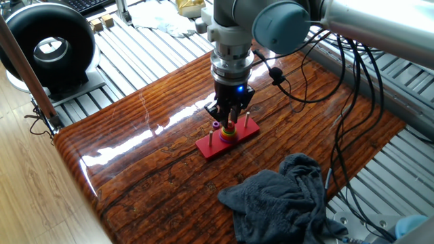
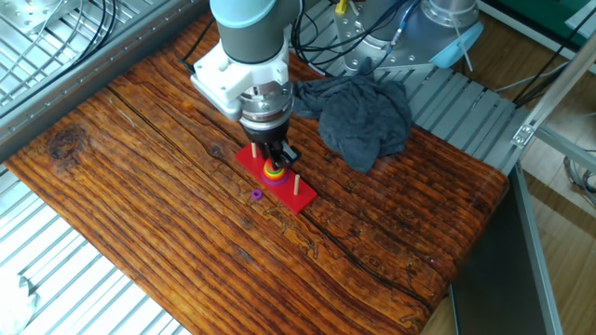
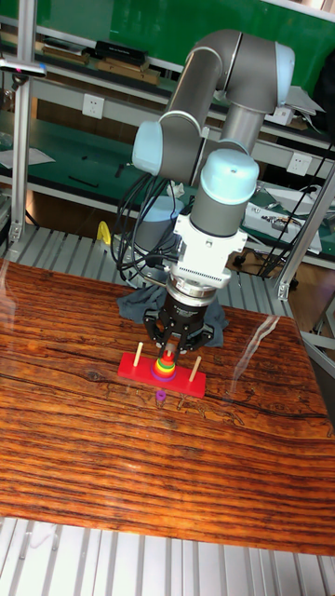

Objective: Take out one Hanoi block and throw it aside

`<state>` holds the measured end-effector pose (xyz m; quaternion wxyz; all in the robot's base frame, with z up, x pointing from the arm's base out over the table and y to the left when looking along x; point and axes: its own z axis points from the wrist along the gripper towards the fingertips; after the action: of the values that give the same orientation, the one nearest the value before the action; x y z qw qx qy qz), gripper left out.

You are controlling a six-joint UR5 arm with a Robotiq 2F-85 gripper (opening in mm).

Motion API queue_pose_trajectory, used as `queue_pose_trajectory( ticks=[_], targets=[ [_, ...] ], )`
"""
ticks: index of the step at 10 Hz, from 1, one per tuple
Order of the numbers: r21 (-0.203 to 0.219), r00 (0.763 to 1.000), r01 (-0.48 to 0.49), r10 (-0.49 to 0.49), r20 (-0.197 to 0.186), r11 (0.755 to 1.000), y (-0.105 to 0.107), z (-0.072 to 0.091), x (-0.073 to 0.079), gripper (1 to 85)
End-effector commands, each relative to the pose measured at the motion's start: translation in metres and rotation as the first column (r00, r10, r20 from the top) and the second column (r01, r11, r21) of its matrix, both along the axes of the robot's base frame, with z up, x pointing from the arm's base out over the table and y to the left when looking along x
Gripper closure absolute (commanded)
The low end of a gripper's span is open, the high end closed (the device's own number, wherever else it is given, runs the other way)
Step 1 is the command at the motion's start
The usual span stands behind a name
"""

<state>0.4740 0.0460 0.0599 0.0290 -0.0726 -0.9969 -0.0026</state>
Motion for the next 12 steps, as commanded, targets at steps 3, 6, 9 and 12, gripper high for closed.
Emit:
queue_pose_trajectory(
  ticks=[3, 6, 9, 12],
  targets=[
    [0.010, 0.999, 0.020, -0.019, -0.026, 1.000, 0.005, 0.016, 0.001, 67.7],
    [0.047, 0.999, -0.003, 0.005, -0.035, 0.999, -0.003, 0.029, 0.004, 67.7],
    [0.044, 0.999, -0.002, 0.003, -0.034, 0.999, -0.002, 0.035, 0.014, 67.7],
    [0.045, 1.000, -0.015, 0.017, -0.027, 0.999, -0.007, 0.036, 0.037, 67.7]
  ],
)
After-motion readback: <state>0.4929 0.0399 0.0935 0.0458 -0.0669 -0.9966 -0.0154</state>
